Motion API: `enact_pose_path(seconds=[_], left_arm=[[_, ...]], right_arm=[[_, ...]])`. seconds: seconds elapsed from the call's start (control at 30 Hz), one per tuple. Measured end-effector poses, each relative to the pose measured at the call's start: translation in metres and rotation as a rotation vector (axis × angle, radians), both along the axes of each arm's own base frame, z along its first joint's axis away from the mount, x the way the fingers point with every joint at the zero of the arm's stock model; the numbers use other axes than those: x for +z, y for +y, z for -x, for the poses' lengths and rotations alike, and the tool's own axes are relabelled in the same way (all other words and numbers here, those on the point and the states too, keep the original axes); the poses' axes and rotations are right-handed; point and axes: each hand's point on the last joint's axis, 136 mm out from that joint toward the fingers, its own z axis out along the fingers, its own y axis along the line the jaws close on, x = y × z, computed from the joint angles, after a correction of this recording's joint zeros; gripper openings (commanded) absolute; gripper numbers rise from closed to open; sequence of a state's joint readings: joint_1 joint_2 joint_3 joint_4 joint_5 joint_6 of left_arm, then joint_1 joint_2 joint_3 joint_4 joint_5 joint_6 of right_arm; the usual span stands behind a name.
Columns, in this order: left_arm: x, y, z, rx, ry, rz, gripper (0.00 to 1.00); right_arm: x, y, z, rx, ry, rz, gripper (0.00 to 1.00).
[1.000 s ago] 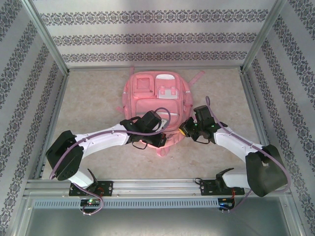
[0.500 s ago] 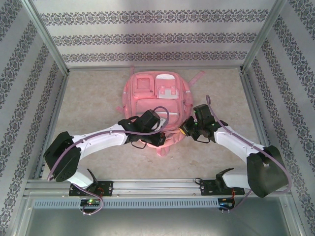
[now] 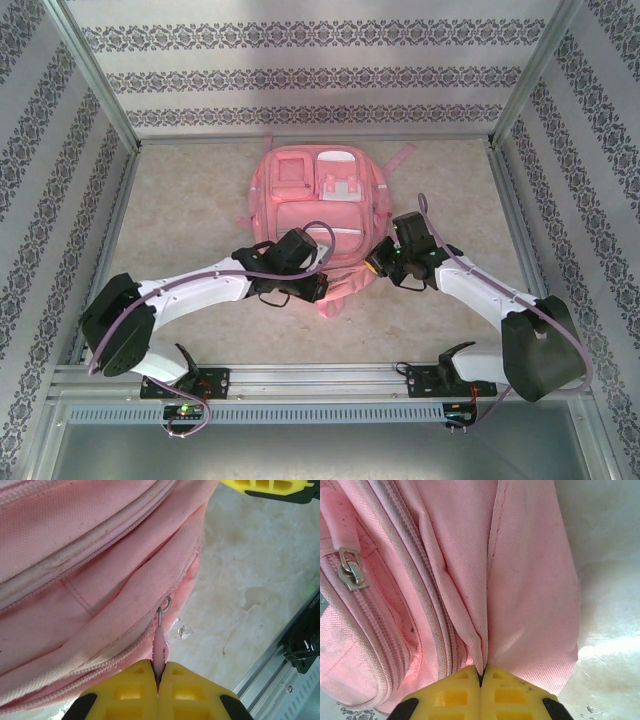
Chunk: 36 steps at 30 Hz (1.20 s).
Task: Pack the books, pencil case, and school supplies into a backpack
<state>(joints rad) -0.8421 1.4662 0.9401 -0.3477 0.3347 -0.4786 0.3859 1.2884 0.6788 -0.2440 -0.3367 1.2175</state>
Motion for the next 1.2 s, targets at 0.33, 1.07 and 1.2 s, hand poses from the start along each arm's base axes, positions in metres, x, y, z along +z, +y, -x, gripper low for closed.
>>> enact_pose_path(seconds=[0.33, 1.07, 1.2], left_arm=[[0.004, 0.013, 0.002, 0.021, -0.02, 0.004, 0.0], [0.008, 0.023, 0.008, 0.028, -0.03, 0.03, 0.0], [0.007, 0.02, 0.01, 0.016, -0.014, 0.039, 0.0]], right_arm=[[0.003, -0.006, -0.003, -0.005, -0.016, 0.009, 0.0], [0.01, -0.036, -0.02, -0.007, -0.073, 0.09, 0.2], [0.024, -0.047, -0.023, -0.021, -0.138, 0.134, 0.47]])
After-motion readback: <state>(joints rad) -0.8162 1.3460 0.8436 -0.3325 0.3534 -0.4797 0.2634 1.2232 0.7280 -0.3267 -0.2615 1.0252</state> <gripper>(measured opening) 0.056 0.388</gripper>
